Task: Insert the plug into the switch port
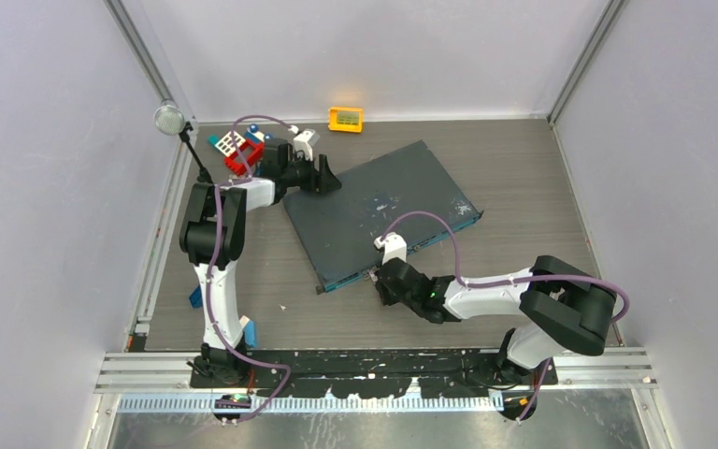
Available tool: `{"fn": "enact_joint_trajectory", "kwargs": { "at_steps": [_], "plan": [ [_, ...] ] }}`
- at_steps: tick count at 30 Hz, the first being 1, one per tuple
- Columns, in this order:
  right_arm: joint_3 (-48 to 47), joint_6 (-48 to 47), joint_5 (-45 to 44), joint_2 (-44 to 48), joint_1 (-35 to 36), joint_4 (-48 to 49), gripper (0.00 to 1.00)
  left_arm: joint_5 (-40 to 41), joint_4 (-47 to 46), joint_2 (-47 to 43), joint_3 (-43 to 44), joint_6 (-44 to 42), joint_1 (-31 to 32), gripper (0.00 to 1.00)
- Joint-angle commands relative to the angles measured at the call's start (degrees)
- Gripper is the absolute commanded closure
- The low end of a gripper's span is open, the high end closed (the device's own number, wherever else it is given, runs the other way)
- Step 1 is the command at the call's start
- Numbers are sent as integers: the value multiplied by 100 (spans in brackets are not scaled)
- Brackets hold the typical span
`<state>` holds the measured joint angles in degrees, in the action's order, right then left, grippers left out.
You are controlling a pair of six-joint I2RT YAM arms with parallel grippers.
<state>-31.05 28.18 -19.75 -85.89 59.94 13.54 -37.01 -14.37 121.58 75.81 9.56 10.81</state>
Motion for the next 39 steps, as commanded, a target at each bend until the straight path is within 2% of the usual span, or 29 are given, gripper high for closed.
{"fn": "enact_joint_trajectory", "kwargs": {
  "at_steps": [1,33,39],
  "plan": [
    [-524,336,-1103,52,-211,1055,99,-21,57,-11,94,-192,18,35],
    [-775,91,-1137,50,-211,1394,99,-28,66,-10,94,-207,27,35],
    [-540,-113,-922,419,-214,1148,100,-33,76,-4,101,-209,27,35]
  ]
}}
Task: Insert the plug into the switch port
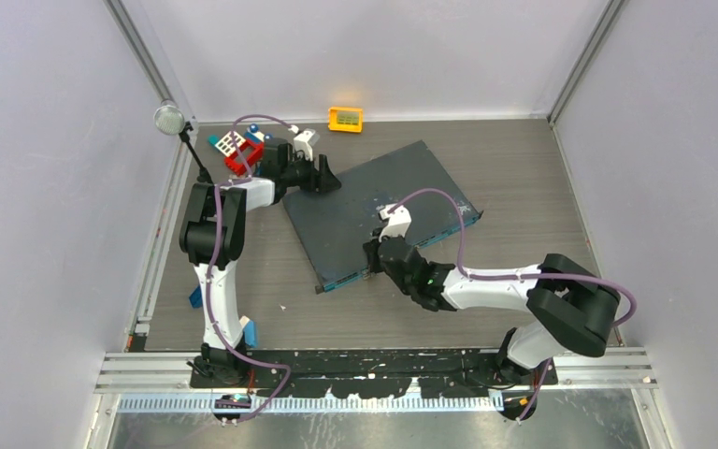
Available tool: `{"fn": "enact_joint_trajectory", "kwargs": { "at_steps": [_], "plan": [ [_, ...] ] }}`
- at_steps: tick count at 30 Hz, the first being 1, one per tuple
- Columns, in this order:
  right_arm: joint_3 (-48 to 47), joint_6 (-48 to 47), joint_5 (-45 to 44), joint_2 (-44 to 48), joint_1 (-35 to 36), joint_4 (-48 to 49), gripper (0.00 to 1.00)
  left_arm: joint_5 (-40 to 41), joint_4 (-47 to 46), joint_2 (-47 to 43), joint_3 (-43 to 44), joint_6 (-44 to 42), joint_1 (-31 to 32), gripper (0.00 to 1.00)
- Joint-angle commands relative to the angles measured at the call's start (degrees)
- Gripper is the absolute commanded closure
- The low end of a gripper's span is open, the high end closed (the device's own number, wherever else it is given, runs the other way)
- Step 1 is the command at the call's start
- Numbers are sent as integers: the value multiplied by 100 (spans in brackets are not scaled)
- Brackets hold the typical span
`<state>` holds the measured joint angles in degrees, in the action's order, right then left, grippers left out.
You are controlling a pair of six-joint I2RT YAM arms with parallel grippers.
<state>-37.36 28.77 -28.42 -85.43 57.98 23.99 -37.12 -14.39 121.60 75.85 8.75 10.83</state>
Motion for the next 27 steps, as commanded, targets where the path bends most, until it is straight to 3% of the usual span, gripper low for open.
{"fn": "enact_joint_trajectory", "kwargs": {
  "at_steps": [1,6,12,27],
  "plan": [
    [165,-235,48,473,-15,61,100,-22,77,-5,102,-128,24,35],
    [627,-280,410,1057,80,-367,99,-16,86,-3,105,-123,24,35],
    [1182,350,169,1554,327,-623,100,-10,95,-3,114,-128,28,35],
    [967,853,144,-9,548,-2,100,-8,103,8,122,-128,26,35]
  ]
}}
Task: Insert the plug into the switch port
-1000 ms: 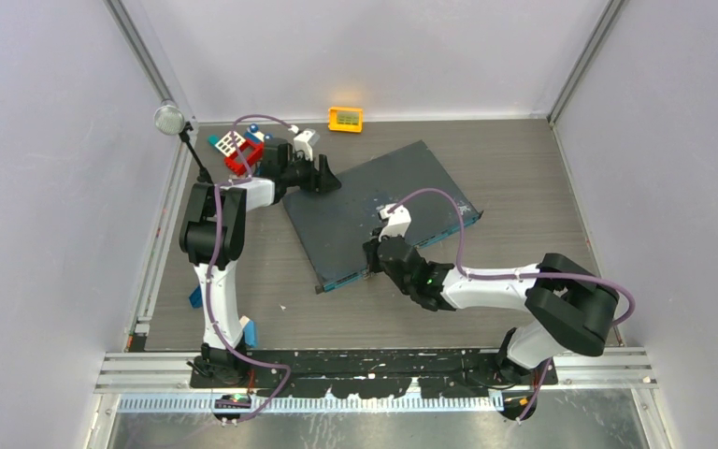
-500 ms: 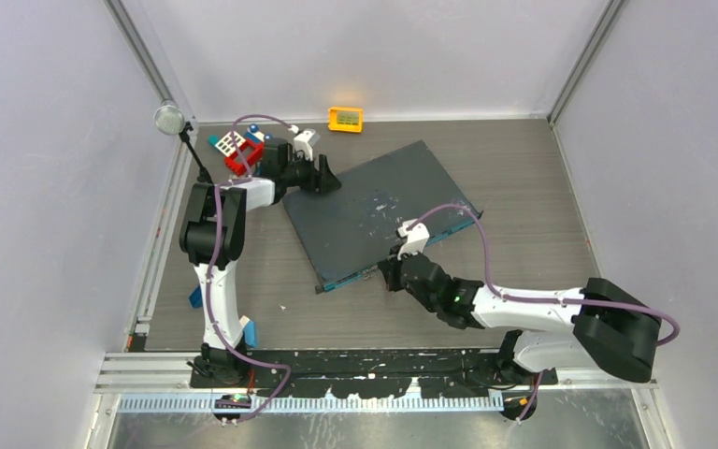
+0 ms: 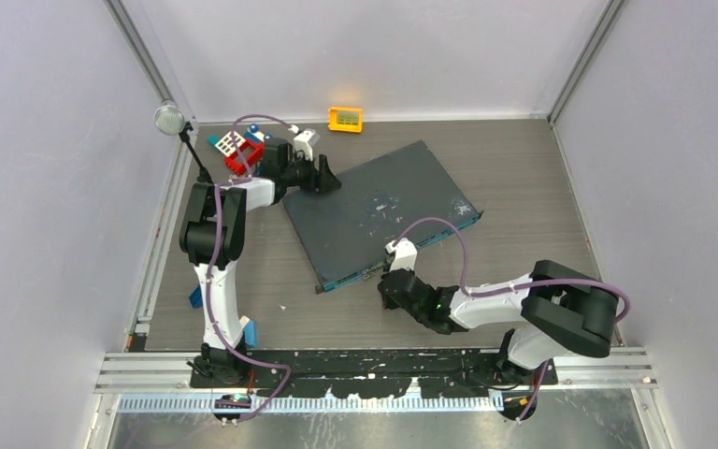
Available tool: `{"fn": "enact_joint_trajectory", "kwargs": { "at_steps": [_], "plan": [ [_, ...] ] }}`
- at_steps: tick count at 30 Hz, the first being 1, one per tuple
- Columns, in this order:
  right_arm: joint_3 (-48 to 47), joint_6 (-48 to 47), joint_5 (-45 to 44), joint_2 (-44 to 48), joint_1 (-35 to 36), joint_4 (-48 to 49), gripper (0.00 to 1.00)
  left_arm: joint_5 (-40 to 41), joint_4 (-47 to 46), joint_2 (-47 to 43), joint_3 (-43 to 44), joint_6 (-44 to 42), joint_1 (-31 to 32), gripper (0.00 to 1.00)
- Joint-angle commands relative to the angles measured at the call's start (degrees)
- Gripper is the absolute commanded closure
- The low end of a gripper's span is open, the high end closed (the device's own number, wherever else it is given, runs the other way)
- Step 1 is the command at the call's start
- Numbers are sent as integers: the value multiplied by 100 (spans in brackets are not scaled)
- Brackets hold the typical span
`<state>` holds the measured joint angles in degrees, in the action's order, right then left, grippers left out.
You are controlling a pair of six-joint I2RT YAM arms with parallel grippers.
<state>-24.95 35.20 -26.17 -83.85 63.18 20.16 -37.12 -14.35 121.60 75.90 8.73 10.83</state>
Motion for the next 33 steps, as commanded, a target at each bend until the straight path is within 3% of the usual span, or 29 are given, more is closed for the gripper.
{"fn": "enact_joint_trajectory", "kwargs": {
  "at_steps": [1,14,33],
  "plan": [
    [-296,215,-100,-230,27,383,100,-11,99,4,118,-126,27,35],
    [-570,343,-516,-598,20,223,100,-7,99,6,118,-126,24,35],
    [-662,171,-1348,-1189,9,940,100,-14,99,0,112,-135,35,35]
  ]
}}
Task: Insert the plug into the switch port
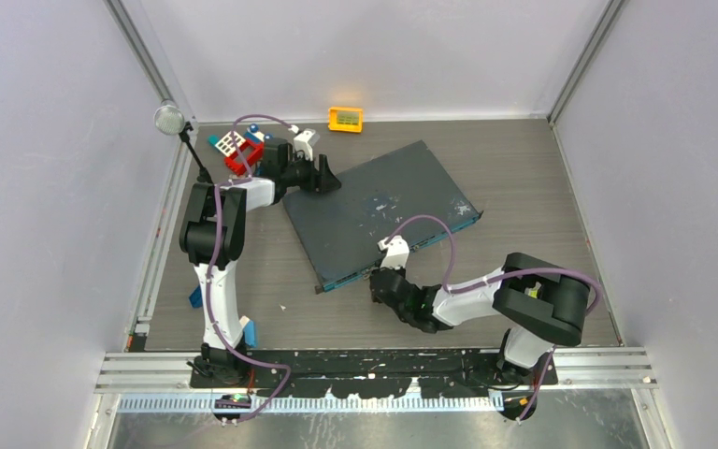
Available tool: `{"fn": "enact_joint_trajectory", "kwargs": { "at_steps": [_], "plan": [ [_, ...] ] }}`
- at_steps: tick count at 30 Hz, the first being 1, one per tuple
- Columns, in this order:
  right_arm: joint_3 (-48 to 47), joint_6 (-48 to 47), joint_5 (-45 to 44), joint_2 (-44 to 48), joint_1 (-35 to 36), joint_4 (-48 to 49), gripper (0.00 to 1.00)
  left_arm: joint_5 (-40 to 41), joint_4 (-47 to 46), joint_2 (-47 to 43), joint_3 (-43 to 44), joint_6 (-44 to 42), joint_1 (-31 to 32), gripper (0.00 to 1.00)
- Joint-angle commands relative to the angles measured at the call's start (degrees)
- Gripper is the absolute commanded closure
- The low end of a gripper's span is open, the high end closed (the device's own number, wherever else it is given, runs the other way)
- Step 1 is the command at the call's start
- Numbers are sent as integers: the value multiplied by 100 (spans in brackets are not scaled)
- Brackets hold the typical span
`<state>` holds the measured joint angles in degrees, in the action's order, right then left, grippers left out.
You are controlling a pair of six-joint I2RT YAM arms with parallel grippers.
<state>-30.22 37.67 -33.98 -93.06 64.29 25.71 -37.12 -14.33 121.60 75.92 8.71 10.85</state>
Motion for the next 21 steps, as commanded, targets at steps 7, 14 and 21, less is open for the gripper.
{"fn": "enact_joint_trajectory", "kwargs": {
  "at_steps": [7,14,21],
  "plan": [
    [-248,-491,-732,-306,-199,730,100,-13,97,-2,114,-133,32,35],
    [-447,-952,-653,-211,-467,1018,100,-19,97,-5,108,-141,33,35],
    [-675,-1263,-516,-217,-645,1198,99,-23,106,-5,112,-142,36,35]
  ]
}}
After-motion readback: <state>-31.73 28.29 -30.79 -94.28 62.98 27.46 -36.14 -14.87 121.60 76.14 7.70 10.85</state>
